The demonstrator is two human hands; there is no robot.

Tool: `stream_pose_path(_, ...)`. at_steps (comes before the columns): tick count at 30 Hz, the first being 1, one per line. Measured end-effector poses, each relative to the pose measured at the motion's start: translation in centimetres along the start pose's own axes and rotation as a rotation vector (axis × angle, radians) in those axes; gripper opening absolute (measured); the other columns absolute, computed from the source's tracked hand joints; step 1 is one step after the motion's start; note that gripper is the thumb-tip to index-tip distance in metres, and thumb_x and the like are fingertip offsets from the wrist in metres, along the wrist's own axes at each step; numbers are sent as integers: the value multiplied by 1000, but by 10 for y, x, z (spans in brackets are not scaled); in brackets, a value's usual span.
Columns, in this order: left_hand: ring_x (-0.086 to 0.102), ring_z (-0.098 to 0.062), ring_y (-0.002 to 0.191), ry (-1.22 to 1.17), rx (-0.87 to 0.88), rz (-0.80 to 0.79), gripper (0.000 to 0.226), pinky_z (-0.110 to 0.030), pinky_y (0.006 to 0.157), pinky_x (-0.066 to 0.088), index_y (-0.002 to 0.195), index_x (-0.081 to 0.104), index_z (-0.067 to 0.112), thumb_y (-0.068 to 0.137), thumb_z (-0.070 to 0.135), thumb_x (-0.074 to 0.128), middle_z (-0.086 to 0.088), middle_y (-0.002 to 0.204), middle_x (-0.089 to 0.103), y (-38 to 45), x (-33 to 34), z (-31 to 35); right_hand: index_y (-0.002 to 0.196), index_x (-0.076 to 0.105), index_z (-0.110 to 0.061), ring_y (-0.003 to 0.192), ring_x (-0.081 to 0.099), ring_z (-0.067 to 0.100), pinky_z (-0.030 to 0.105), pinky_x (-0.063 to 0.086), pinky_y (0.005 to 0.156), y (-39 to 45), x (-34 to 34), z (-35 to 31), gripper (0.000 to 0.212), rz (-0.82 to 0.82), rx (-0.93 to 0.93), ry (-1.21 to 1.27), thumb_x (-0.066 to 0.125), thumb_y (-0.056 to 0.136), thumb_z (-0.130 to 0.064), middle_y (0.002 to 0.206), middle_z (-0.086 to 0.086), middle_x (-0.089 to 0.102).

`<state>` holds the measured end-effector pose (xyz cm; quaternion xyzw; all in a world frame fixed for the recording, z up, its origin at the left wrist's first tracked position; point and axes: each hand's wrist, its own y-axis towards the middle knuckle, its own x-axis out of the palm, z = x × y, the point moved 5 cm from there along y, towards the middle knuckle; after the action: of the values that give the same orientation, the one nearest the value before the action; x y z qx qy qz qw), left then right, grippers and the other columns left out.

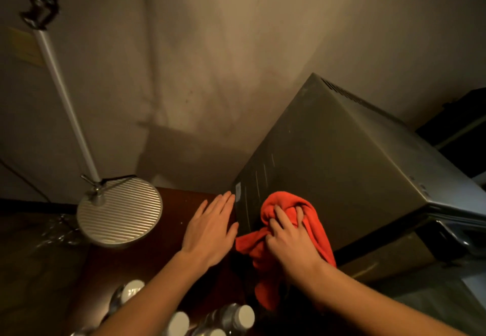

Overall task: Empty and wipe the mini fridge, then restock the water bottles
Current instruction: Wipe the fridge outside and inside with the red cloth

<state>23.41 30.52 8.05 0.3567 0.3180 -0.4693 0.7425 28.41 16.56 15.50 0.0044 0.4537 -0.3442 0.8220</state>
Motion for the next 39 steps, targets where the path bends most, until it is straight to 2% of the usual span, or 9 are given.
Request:
stream_pose_path(3, 13, -9, 150, 38, 0, 8, 74, -28, 119, 3, 157, 14, 21, 90, 51, 19, 4, 164, 14, 1, 1, -7, 121, 66, -9, 142, 25, 43, 75, 16, 104, 44, -6, 2, 44, -80, 2, -58, 38, 92, -26, 140, 23, 48)
stream_pose_path(5, 12, -9, 150, 52, 1, 26, 72, -27, 117, 1, 158, 13, 21, 92, 50, 20, 5, 164, 12, 4, -1, -10, 138, 51, -11, 148, 4, 37, 68, 6, 111, 69, -11, 16, 43, -101, 45, -46, 38, 99, -21, 153, 17, 30)
stream_pose_path(12, 8, -8, 150, 50, -19, 36, 67, -30, 121, 3, 158, 9, 22, 100, 45, 37, 6, 165, 7, 24, 4, -15, 136, 49, -9, 147, -10, 41, 69, 1, 110, 129, -29, 54, 40, 85, 183, -51, 38, 98, -19, 159, 17, 16)
stream_pose_path(17, 13, -10, 150, 47, -39, 13, 70, -31, 122, 7, 158, 12, 21, 95, 50, 25, 5, 164, 12, 31, 13, -22, 126, 64, -19, 144, 26, 37, 65, -23, 98, 130, -8, 24, 41, 88, 132, -258, 47, 92, -35, 144, 18, 48)
stream_pose_path(20, 22, -12, 148, 49, -54, 11, 79, -33, 120, 14, 156, 23, 20, 85, 53, 12, 3, 162, 22, 30, 16, -25, 139, 54, -20, 146, 22, 33, 66, -27, 96, 122, 24, -2, 45, 39, 29, -246, 37, 98, -29, 151, 10, 42)
stream_pose_path(23, 33, -14, 144, 54, -77, 6, 76, -36, 117, 23, 152, 34, 19, 85, 52, 20, 1, 158, 33, 28, 20, -25, 141, 49, -12, 148, 8, 35, 67, -9, 109, 112, 40, -10, 43, -116, -32, -64, 35, 101, -22, 155, 13, 32)
stream_pose_path(29, 44, -13, 137, 29, -89, -4, 70, -35, 112, 30, 146, 46, 19, 86, 50, 30, 1, 151, 45, 21, 17, -24, 132, 57, -19, 141, 23, 30, 58, 17, 113, 119, 7, 15, 38, -32, 4, -50, 47, 95, -21, 147, 7, 42)
stream_pose_path(35, 10, -9, 150, 36, -102, 8, 66, -32, 121, 6, 158, 12, 23, 100, 43, 38, 6, 165, 9, 26, 9, -51, 135, 52, -19, 149, 1, 35, 65, 9, 112, 176, 0, 37, 42, -16, 143, -72, 50, 94, -27, 155, 13, 27)
stream_pose_path(39, 10, -9, 150, 38, -107, 23, 67, -32, 121, 5, 157, 12, 25, 100, 43, 40, 7, 165, 9, 37, 9, -49, 140, 49, -16, 148, 8, 33, 60, -1, 114, 162, 35, -10, 44, -177, -66, -137, 41, 100, -30, 153, 10, 35)
